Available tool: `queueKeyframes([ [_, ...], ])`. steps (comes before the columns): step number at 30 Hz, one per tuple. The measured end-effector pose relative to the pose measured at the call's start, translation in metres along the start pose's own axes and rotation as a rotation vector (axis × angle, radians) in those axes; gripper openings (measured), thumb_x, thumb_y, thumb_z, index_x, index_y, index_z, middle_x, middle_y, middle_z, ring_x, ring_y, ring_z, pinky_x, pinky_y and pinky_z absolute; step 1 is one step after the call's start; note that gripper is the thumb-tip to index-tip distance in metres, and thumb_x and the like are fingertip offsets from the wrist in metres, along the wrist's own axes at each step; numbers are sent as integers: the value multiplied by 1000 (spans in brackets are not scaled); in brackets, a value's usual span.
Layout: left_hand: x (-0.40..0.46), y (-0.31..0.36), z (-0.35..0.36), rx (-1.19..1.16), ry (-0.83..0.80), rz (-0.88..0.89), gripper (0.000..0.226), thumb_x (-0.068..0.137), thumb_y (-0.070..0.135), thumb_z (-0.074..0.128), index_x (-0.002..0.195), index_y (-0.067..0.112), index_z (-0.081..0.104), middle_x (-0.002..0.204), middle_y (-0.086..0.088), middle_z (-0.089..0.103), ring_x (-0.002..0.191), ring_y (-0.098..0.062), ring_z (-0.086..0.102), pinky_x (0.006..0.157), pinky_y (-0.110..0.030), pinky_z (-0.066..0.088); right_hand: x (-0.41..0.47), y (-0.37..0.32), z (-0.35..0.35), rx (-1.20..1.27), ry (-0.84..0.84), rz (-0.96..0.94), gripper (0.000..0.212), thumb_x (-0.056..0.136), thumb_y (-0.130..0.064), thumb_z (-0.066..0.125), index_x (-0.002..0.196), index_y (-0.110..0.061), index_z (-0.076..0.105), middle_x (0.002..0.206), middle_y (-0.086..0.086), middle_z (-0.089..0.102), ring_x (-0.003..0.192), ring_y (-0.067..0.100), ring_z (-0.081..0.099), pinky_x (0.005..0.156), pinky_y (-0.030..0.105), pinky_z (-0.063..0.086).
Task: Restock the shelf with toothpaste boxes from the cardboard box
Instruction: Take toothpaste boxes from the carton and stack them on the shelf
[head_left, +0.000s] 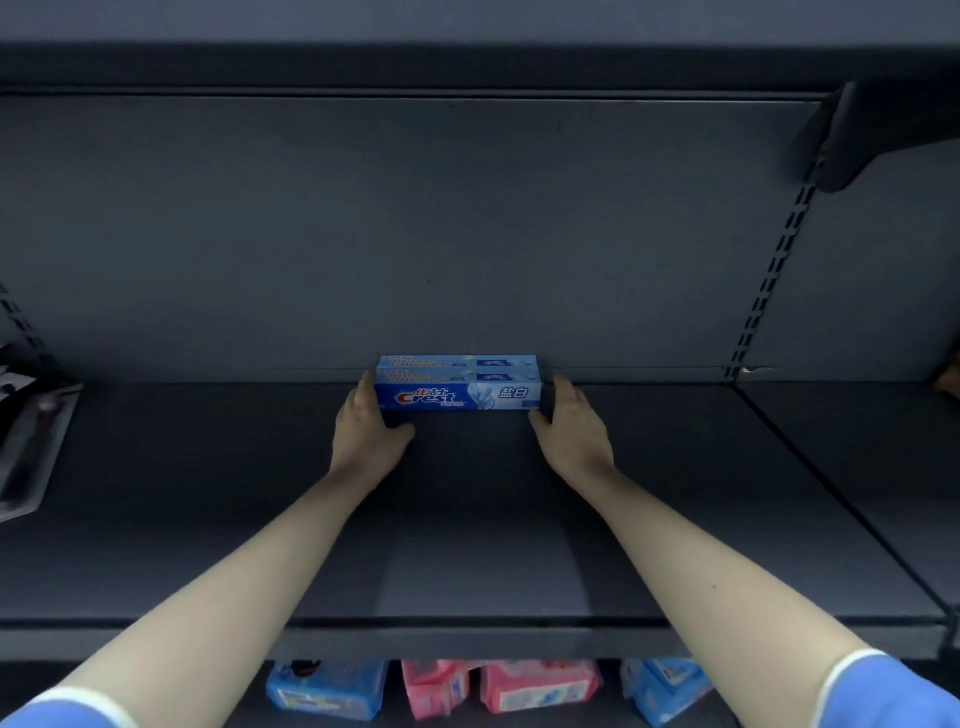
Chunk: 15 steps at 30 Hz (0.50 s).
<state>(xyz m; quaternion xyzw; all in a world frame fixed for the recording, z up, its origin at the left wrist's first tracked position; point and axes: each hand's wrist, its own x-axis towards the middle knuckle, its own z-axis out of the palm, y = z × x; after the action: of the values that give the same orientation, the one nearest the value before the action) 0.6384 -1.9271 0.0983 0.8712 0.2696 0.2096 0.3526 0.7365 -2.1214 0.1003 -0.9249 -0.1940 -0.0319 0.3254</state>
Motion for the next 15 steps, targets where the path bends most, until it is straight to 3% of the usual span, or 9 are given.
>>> queueKeyframes([
  [4,-23,7,0,47,-22,12,82,76,20,69,145,17,24,144,-7,38,134,-26,31,108,-40,32,-19,0,-12,-90,-54,11,60,95,-28,48,144,-6,24,142,15,37,129,30,40,102,37,35],
  [8,-53,20,-1,160,-66,-20,88,81,24,66,149,12,11,154,-8,21,141,-26,17,112,-38,23,-44,4,-25,-169,-103,-3,58,96,-34,45,144,-8,26,143,15,35,130,31,37,104,39,35],
  [15,-127,42,7,375,-8,106,83,80,32,65,146,9,21,149,-11,31,137,-32,25,108,-43,30,-106,29,-46,-297,-106,-73,53,97,-39,41,141,-13,31,140,12,40,127,30,39,100,38,35],
])
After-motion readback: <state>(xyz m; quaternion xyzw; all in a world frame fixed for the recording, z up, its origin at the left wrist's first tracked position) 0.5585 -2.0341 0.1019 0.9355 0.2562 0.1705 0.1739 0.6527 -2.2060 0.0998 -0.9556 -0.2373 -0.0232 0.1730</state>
